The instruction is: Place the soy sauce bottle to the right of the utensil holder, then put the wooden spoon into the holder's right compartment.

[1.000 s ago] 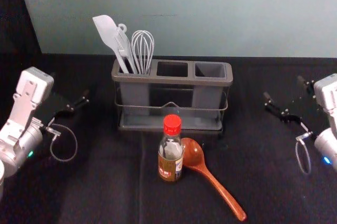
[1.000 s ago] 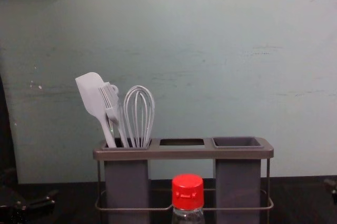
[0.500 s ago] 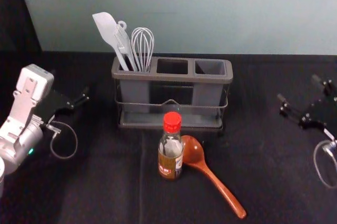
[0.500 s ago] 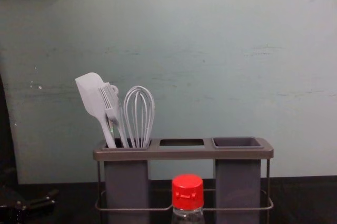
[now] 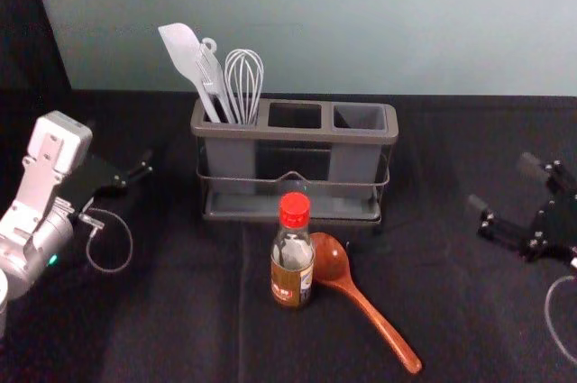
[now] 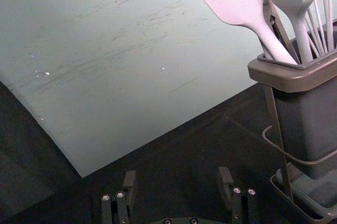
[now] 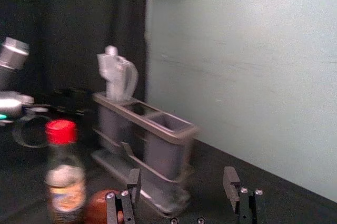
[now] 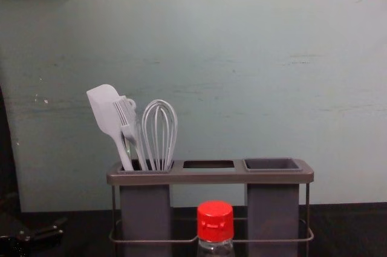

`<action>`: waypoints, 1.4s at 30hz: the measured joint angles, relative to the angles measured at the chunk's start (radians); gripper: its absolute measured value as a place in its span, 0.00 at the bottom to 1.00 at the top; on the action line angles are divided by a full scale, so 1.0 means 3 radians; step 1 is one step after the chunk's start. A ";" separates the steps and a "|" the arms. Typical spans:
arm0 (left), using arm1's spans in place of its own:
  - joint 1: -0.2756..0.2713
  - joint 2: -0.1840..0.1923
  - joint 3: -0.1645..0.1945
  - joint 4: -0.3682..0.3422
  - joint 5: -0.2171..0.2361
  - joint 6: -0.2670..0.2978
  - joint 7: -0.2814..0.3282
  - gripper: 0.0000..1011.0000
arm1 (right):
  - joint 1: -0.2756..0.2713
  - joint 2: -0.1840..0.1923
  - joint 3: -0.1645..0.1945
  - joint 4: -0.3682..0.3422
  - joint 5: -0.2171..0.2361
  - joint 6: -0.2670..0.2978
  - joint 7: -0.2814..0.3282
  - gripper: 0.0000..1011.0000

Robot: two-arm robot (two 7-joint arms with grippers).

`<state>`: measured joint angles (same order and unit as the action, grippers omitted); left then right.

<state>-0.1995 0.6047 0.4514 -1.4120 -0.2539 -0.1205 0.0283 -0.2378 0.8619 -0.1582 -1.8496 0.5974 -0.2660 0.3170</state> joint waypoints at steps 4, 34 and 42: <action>0.0000 0.0000 0.0000 0.0000 0.0000 0.0000 0.0000 0.99 | 0.0028 0.0005 -0.0086 -0.0094 0.0140 0.0066 0.0278 0.99; 0.0000 0.0000 0.0000 0.0000 0.0000 0.0000 0.0000 0.99 | 0.0816 -0.0634 -0.0907 0.0001 -0.0236 0.0850 0.0819 0.99; 0.0000 0.0000 0.0000 0.0000 0.0000 0.0000 0.0000 0.99 | 0.1081 -0.0853 -0.1052 0.0210 -0.0411 0.0946 0.0755 0.99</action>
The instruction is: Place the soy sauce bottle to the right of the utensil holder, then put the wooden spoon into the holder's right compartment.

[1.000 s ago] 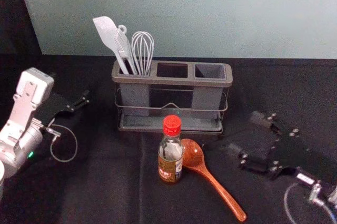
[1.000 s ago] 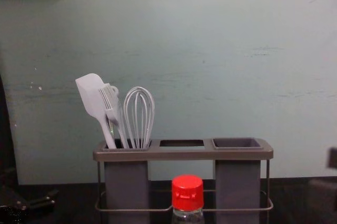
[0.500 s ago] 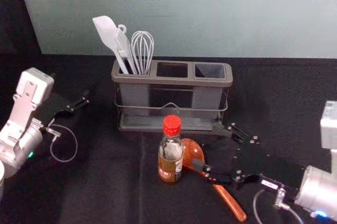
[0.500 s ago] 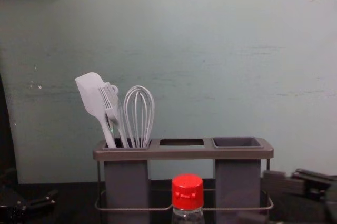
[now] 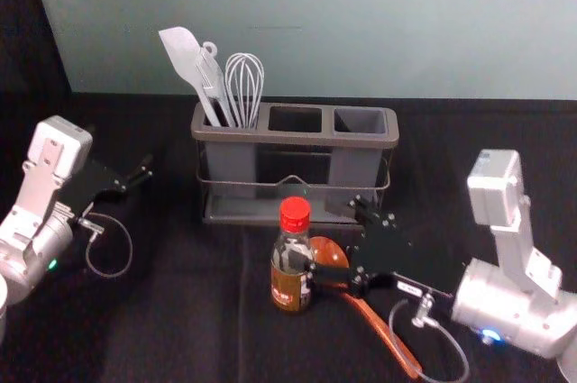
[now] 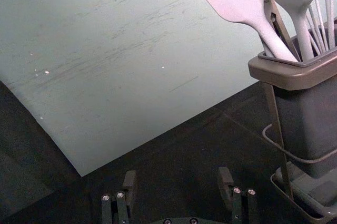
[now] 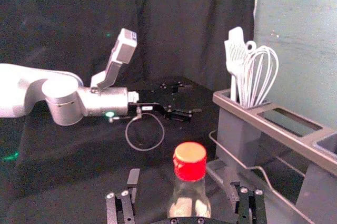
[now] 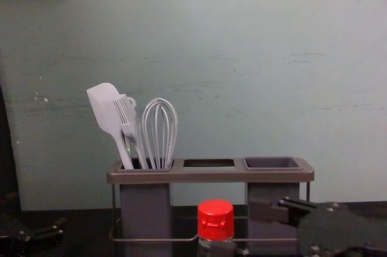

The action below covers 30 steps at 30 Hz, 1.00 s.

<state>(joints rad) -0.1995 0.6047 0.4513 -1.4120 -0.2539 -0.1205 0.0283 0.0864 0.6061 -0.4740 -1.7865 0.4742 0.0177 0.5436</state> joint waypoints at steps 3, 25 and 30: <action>0.0000 0.0000 0.0000 0.0000 0.0000 0.0000 0.0000 0.99 | 0.0076 -0.0061 -0.0031 0.0058 -0.0040 0.0019 -0.0005 0.99; 0.0000 0.0000 0.0000 0.0000 0.0000 0.0000 0.0000 0.99 | 0.0336 -0.0316 -0.0164 0.0302 -0.0218 0.0083 -0.0080 0.99; 0.0000 0.0000 0.0000 0.0000 0.0000 0.0000 0.0000 0.99 | 0.0333 -0.0310 -0.0163 0.0293 -0.0216 0.0083 -0.0080 0.99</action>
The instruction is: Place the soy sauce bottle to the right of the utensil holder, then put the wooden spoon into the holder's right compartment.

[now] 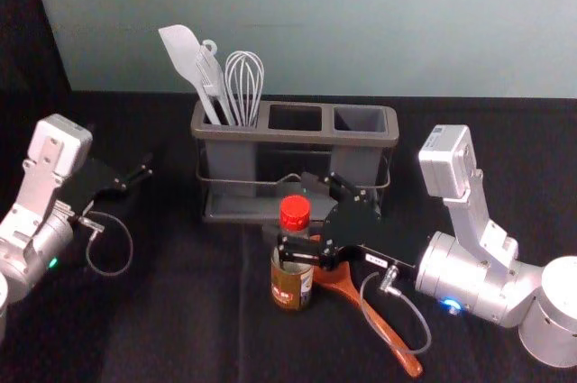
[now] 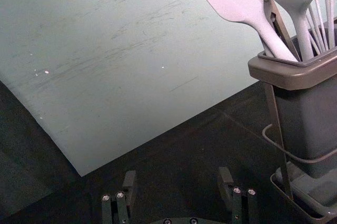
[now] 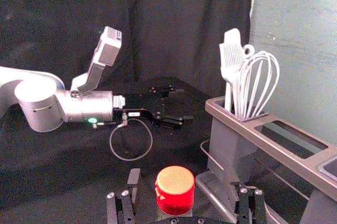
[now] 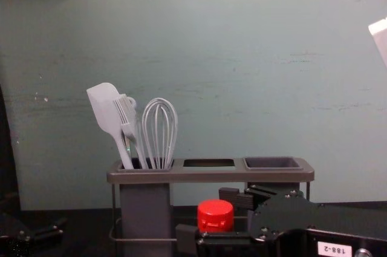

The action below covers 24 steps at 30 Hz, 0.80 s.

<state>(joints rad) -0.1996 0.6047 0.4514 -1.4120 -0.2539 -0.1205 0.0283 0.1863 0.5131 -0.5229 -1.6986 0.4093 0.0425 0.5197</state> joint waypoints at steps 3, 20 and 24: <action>0.0000 0.0000 0.0000 0.0000 0.0000 0.0000 0.0000 0.99 | -0.0002 0.0003 0.0001 -0.0004 0.0003 0.0000 0.0000 0.96; 0.0000 0.0000 0.0000 0.0000 0.0000 0.0000 0.0000 0.99 | -0.0008 0.0011 0.0005 -0.0015 0.0014 0.0003 0.0003 0.46; 0.0000 0.0000 0.0000 0.0000 0.0000 0.0000 0.0000 0.99 | -0.0010 0.0012 0.0005 -0.0016 0.0015 0.0003 0.0004 0.39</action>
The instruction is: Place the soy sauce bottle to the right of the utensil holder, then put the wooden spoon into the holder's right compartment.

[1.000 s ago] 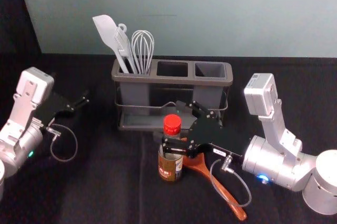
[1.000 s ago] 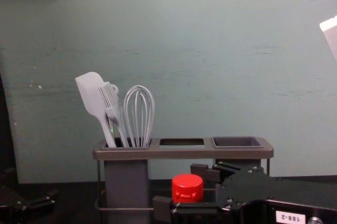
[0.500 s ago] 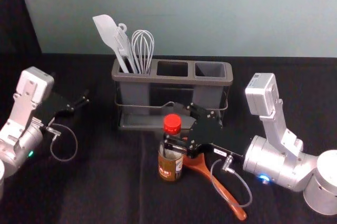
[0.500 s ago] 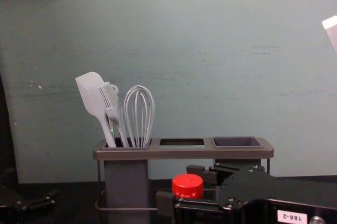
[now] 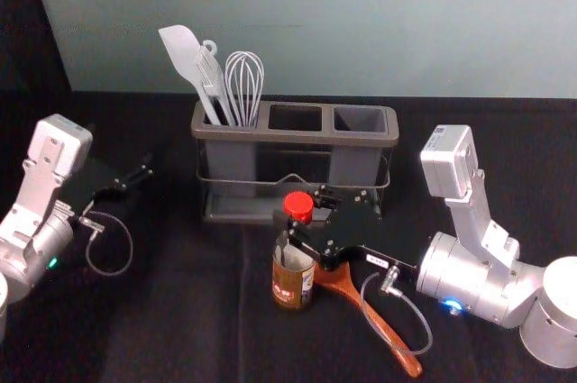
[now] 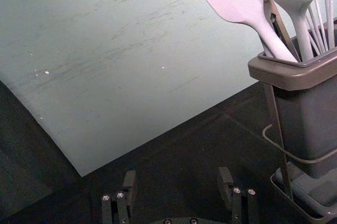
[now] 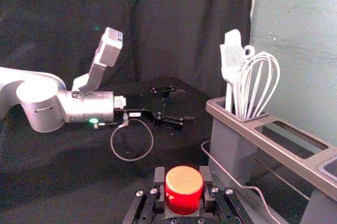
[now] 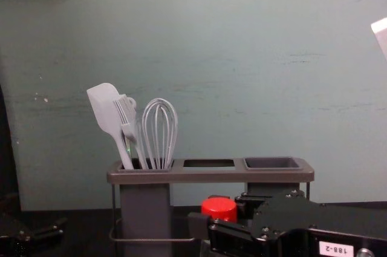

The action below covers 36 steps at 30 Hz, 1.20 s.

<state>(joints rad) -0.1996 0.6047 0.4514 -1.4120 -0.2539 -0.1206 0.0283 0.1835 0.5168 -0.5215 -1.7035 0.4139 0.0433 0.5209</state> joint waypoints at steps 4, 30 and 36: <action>0.0000 0.0000 0.0000 0.0000 0.0000 0.0000 0.0000 0.99 | -0.0023 0.0023 0.0016 -0.0048 -0.0008 -0.0043 0.0022 0.39; 0.0000 0.0000 0.0000 0.0000 0.0000 0.0000 0.0000 0.99 | -0.0941 0.0695 0.1006 -0.0914 0.0295 -0.0199 -0.0228 0.39; 0.0000 0.0000 0.0000 0.0000 0.0000 0.0000 0.0000 0.99 | -0.1203 0.0767 0.1396 -0.0865 0.0369 -0.0310 -0.0299 0.39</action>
<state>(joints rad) -0.1995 0.6047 0.4514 -1.4120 -0.2539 -0.1205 0.0283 -0.1775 0.7470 -0.1027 -1.9629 0.5247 -0.0496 0.4312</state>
